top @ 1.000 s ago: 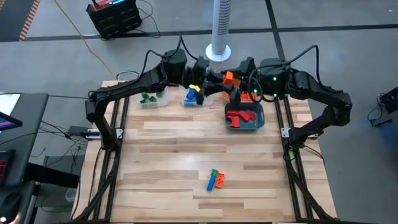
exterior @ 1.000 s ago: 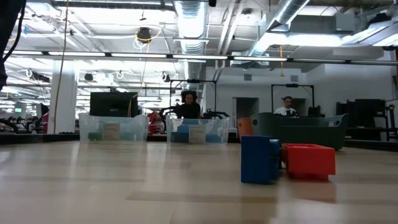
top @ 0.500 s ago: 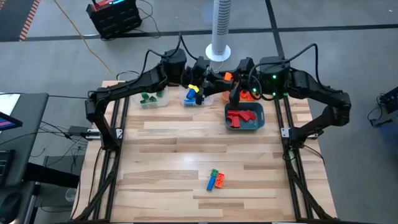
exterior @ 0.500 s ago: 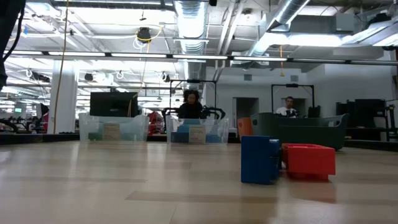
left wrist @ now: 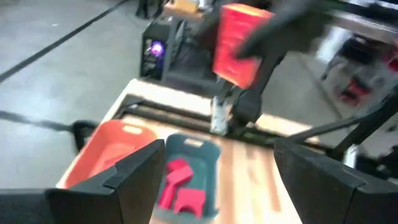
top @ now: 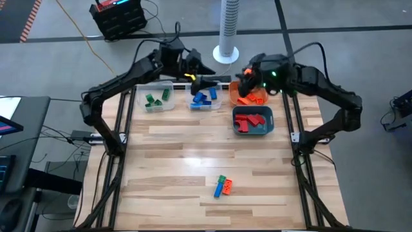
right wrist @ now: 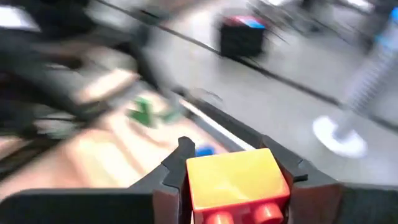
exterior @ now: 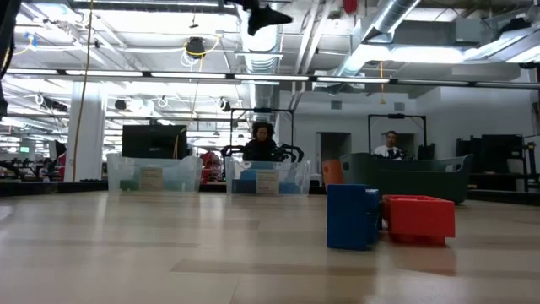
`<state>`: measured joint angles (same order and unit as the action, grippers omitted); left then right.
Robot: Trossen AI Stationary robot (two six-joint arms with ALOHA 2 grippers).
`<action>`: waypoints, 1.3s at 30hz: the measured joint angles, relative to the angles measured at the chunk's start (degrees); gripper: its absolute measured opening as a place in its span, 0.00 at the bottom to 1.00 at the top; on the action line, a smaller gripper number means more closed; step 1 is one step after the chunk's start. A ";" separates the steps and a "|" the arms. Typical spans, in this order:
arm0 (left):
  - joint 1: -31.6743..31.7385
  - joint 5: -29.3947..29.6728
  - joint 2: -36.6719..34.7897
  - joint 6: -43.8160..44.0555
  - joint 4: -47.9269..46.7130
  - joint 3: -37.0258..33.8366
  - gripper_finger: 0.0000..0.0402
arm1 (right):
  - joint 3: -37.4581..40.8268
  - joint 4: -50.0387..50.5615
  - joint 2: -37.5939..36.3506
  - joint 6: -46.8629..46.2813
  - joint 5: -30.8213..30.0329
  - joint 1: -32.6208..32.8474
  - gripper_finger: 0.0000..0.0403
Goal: Sort blocks
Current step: Put the orange game piece into the orange bin
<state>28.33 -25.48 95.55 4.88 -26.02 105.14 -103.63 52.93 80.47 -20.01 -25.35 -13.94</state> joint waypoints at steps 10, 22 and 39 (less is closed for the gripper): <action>0.64 0.98 -0.90 -3.58 -10.86 0.00 0.73 | 0.02 13.64 12.10 -1.32 5.55 -14.87 0.40; -5.05 5.95 -1.48 -8.92 -21.18 -2.42 0.73 | 0.04 14.01 33.29 7.90 15.23 -23.80 0.38; -5.41 18.88 -24.53 0.02 -20.01 -24.98 0.73 | 0.02 13.86 38.86 8.04 17.73 -25.86 0.42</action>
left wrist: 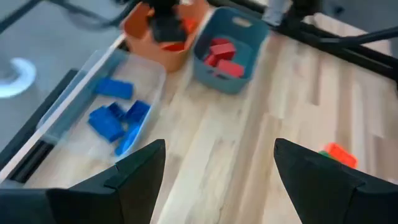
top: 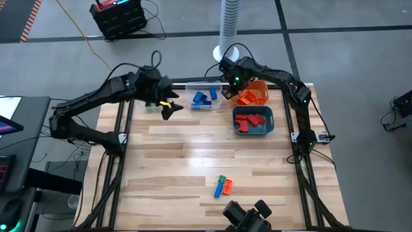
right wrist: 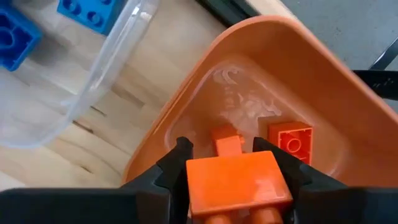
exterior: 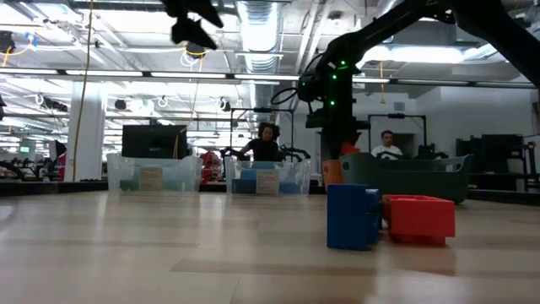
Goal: Sort blocks
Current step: Put the orange game piece into the orange bin, then put the blue game piece into the right transparent bin
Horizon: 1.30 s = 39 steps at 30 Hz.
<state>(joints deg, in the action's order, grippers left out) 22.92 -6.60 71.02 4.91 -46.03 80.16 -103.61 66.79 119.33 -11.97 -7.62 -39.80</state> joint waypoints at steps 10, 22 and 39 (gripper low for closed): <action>-1.10 3.45 -6.39 3.01 0.06 -5.55 0.73 | -0.02 0.80 -0.02 1.65 6.33 -3.95 0.49; -4.86 3.49 -1.41 5.24 -0.77 -5.55 0.73 | -0.02 -0.17 -11.30 6.17 6.29 5.01 0.49; -19.77 3.16 10.79 11.13 -2.58 -5.53 0.73 | -0.02 3.98 -21.03 23.02 13.17 33.81 0.49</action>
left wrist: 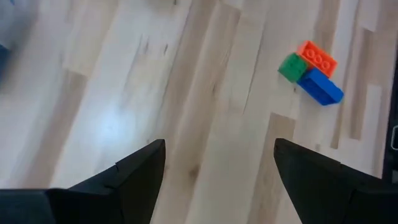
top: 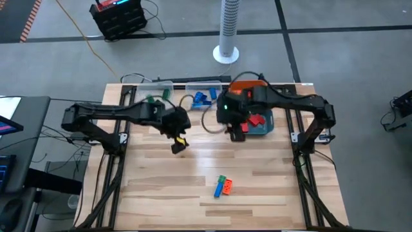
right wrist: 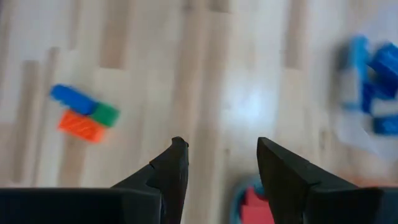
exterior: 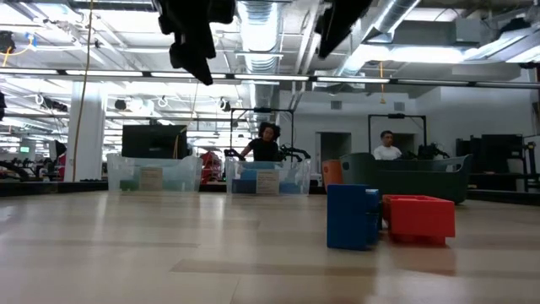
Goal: Sort blocks
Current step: Put the blue game piece into the right transparent bin
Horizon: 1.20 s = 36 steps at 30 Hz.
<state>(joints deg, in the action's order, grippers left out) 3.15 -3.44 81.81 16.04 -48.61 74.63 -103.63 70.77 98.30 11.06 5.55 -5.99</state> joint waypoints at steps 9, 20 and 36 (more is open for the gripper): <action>-4.94 3.63 1.80 16.78 2.75 0.11 0.73 | 4.13 -3.54 1.01 3.88 3.42 10.04 0.49; -11.22 8.22 1.11 34.33 -1.20 0.11 0.73 | 17.57 -7.79 1.20 4.52 3.42 21.67 0.49; -24.05 8.35 16.34 46.67 24.88 4.22 0.73 | 21.62 -8.00 -13.47 -18.67 -17.81 22.98 0.45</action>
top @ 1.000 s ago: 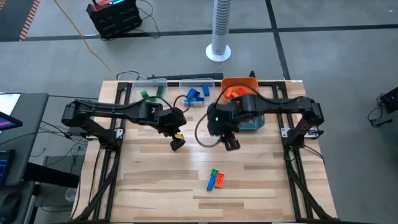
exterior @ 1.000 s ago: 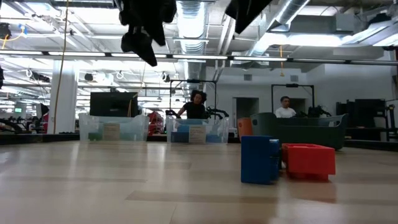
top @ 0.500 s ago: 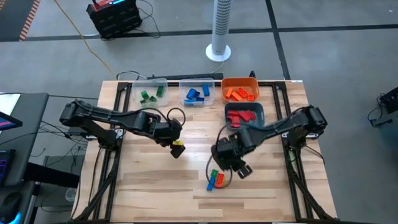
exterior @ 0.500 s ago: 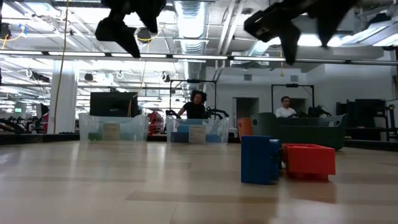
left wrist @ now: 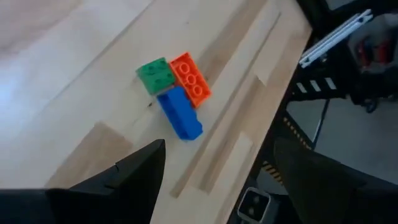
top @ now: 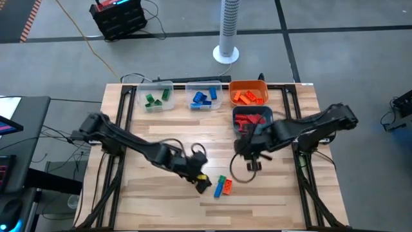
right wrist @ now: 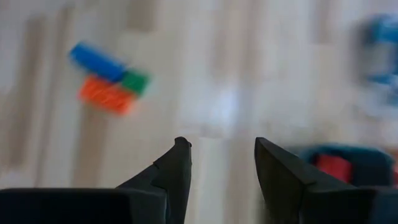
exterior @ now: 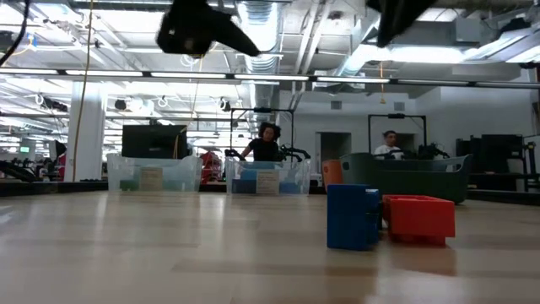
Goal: Sort blocks
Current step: Put the blue game piece into the right transparent bin
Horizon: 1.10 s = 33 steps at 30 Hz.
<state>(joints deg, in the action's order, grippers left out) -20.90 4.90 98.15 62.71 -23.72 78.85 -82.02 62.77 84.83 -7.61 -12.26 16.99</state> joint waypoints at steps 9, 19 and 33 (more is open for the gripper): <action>-1.33 1.15 16.16 3.34 -13.62 17.66 0.73 | -0.02 5.50 -7.41 -11.29 -10.22 -4.20 0.45; -1.48 2.26 31.51 -0.84 -26.38 38.88 0.73 | -0.02 5.91 -8.38 -10.84 -10.27 -5.94 0.45; -2.32 3.79 36.96 -0.52 -29.27 41.72 0.73 | -0.04 6.22 -8.38 -8.36 -10.27 -7.13 0.45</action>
<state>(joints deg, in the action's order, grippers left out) -23.23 8.70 135.12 62.19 -52.99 120.57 -82.06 68.99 76.44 -15.97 -22.53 9.87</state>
